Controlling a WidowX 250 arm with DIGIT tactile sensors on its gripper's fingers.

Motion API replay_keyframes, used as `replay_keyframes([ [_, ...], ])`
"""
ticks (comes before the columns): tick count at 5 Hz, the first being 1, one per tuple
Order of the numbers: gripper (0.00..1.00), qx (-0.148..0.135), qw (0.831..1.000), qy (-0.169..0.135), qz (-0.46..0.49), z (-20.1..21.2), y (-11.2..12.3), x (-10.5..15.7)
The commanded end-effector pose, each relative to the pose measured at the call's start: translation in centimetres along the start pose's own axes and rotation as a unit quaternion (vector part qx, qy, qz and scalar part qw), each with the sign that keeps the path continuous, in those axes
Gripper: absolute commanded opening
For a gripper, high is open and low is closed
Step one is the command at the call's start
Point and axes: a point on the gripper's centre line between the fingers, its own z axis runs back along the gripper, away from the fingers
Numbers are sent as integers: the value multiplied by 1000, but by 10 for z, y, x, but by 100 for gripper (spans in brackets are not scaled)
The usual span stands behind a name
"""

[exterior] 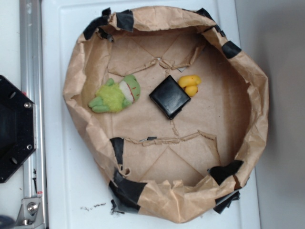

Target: Grab the green animal.

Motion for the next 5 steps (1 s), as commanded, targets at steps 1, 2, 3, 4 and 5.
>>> replay_keyframes([
  [1,100,0,1000,0,0,0,0,0],
  [2,100,24,999,44,2,-32,25,39],
  [3,100,15,997,70,1,-58,32,84],
  [4,100,27,996,85,8,-84,42,108],
  [5,100,101,982,149,-59,-133,61,88],
])
